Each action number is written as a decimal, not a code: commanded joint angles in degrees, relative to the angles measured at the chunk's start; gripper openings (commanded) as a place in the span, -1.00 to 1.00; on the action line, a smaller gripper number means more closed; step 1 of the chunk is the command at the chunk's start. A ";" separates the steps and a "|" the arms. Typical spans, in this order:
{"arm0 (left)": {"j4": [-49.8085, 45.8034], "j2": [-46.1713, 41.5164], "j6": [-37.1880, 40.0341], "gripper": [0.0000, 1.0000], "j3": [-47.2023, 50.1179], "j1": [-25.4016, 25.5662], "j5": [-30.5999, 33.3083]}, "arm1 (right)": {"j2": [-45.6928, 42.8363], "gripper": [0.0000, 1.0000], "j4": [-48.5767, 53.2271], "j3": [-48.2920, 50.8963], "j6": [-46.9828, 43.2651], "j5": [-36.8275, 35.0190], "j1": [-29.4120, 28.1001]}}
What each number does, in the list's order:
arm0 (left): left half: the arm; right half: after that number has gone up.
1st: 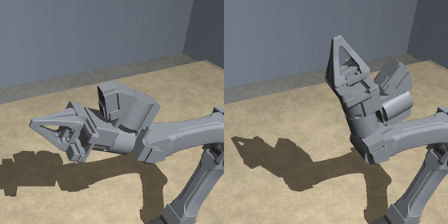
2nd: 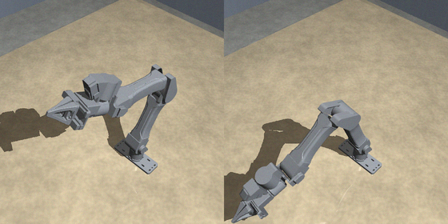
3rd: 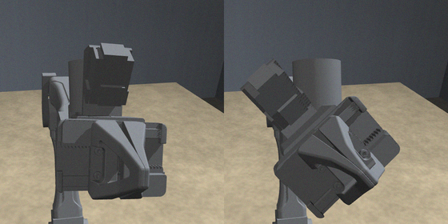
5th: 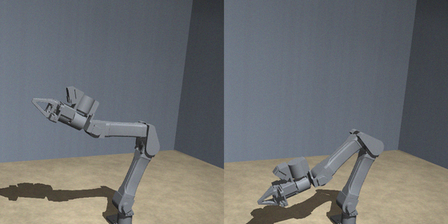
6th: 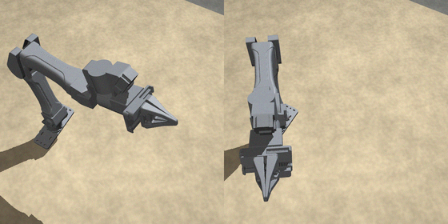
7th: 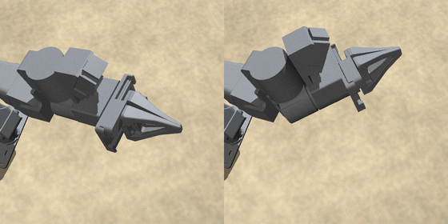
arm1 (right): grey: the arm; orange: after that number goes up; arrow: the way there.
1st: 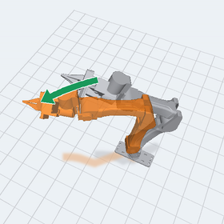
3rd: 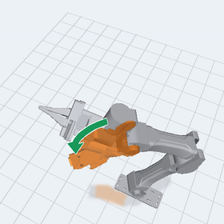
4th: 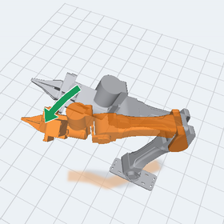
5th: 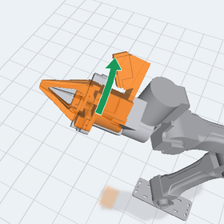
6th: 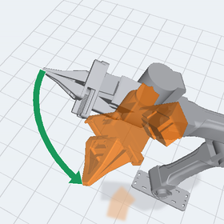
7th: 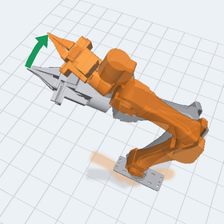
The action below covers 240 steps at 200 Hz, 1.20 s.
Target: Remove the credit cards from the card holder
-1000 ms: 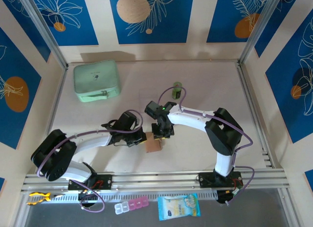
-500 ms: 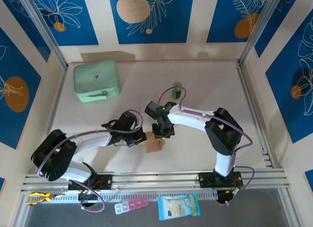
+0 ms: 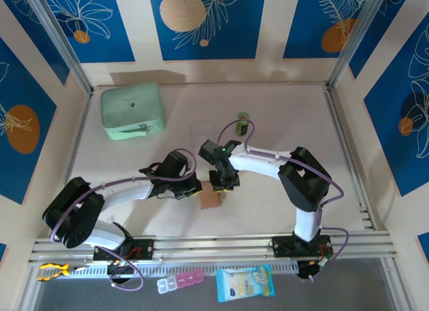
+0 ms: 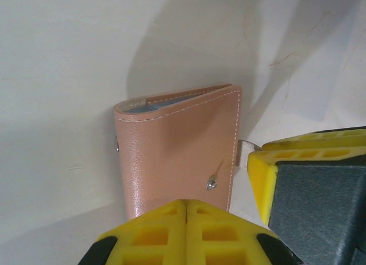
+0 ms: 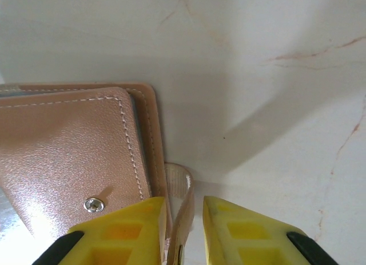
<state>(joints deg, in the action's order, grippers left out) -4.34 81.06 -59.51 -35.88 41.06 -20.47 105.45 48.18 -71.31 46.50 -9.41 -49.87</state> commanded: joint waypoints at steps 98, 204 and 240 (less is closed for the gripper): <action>-0.05 0.59 0.96 -1.00 -0.99 0.39 0.03 | 0.94 -0.57 -1.88 2.29 0.16 2.89 1.14; 0.67 0.95 0.71 -1.00 -0.77 0.32 -0.16 | 2.14 -0.72 -2.73 2.76 0.25 4.06 1.28; 0.41 0.27 0.99 -1.00 -0.60 0.14 0.24 | -0.02 -0.78 -2.42 3.30 0.60 2.61 1.47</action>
<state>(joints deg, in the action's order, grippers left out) -3.88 81.23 -59.51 -36.29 41.06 -20.47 107.09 44.73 -69.19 46.50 -6.44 -48.82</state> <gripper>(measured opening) 0.054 0.116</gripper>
